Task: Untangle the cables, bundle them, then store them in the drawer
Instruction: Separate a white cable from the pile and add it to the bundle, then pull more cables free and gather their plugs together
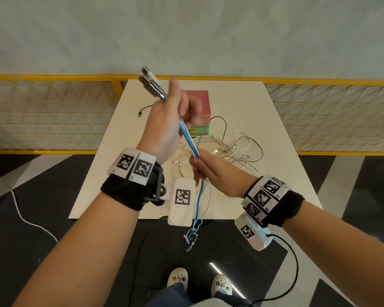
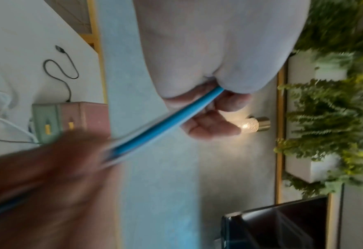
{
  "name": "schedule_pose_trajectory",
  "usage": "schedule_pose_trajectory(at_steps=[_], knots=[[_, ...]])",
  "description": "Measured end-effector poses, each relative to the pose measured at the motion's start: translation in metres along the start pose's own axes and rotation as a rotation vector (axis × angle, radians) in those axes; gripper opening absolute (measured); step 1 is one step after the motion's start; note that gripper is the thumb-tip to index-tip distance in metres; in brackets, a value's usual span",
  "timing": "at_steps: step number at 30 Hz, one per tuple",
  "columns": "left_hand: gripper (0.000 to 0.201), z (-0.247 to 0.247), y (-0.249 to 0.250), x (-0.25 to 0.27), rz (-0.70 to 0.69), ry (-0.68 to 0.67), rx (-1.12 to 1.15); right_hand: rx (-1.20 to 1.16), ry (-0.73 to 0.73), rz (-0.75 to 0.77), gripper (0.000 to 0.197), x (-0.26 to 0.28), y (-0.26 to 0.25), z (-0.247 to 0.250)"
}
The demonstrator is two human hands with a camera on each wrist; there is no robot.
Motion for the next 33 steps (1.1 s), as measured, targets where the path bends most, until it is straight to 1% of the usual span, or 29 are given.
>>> schedule_pose_trajectory(at_steps=[1, 3, 5, 7, 9, 11, 13, 14, 15, 17, 19, 21, 24, 27, 28, 29, 30, 31, 32, 33], knots=[[0.057, 0.002, 0.009, -0.002, -0.007, 0.014, 0.067, 0.081, -0.06, -0.042, 0.023, 0.003, 0.011, -0.001], [0.058, 0.005, 0.021, -0.003, -0.013, 0.035, 0.115, 0.143, -0.135, -0.148, 0.022, 0.009, 0.032, -0.004], [0.058, 0.008, 0.024, -0.001, -0.005, 0.041, 0.066, 0.211, -0.195, -0.196, 0.021, 0.011, 0.046, -0.006], [0.057, 0.009, 0.021, 0.001, 0.024, 0.009, -0.003, 0.237, -0.248, -0.197, 0.018, 0.006, 0.044, -0.007], [0.058, 0.009, 0.013, 0.003, 0.076, -0.043, -0.093, 0.134, -0.191, -0.121, 0.022, -0.005, 0.027, -0.005], [0.059, 0.007, 0.003, 0.005, 0.099, -0.081, -0.286, -0.05, -0.093, -0.023, 0.025, -0.017, 0.002, -0.002], [0.059, 0.006, -0.005, 0.008, 0.062, -0.05, -0.56, -0.207, -0.035, 0.034, 0.021, -0.027, -0.019, -0.003], [0.058, 0.007, -0.008, 0.008, 0.036, -0.033, -0.613, -0.258, -0.011, 0.033, 0.022, -0.029, -0.024, -0.005], [0.056, 0.009, -0.01, 0.008, 0.032, -0.017, -0.588, -0.303, 0.013, 0.014, 0.023, -0.03, -0.027, -0.008], [0.052, 0.013, -0.011, 0.007, 0.081, 0.027, -0.374, -0.304, 0.02, -0.021, 0.025, -0.027, -0.023, -0.015], [0.049, 0.018, -0.007, 0.004, 0.111, 0.085, -0.173, -0.162, -0.045, -0.029, 0.025, -0.02, -0.009, -0.024], [0.049, 0.025, -0.001, 0.001, 0.098, 0.122, -0.097, -0.051, -0.133, -0.056, 0.026, -0.013, 0.01, -0.034], [0.056, 0.035, 0.004, -0.002, 0.102, 0.119, -0.082, 0.092, -0.251, -0.179, 0.026, -0.006, 0.048, -0.043], [0.065, 0.046, -0.002, -0.005, 0.139, 0.103, -0.128, 0.232, -0.45, -0.271, 0.012, -0.002, 0.079, -0.046], [0.067, 0.049, -0.005, -0.006, 0.139, 0.126, -0.167, 0.267, -0.523, -0.288, 0.017, -0.001, 0.087, -0.047], [0.067, 0.054, -0.009, -0.008, 0.135, 0.159, -0.21, 0.297, -0.587, -0.323, 0.034, -0.001, 0.093, -0.046], [0.066, 0.058, -0.013, -0.01, 0.134, 0.192, -0.238, 0.311, -0.617, -0.357, 0.05, -0.002, 0.1, -0.045], [0.065, 0.062, -0.017, -0.011, 0.147, 0.219, -0.239, 0.332, -0.61, -0.387, 0.057, -0.004, 0.105, -0.042], [0.066, 0.066, -0.021, -0.011, 0.167, 0.234, -0.229, 0.352, -0.572, -0.392, 0.057, -0.008, 0.111, -0.04], [0.065, 0.069, -0.025, -0.012, 0.183, 0.245, -0.231, 0.36, -0.525, -0.4, 0.05, -0.011, 0.114, -0.037]])
Point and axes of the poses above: each hand's wrist, its own x-axis away from the middle knuckle, its own z-axis out of the back of the hand, y = z × x, the point moved 2 cm from there along -x, towards the middle knuckle, and after that the axes turned 6 degrees about z, right-handed, at the moved point
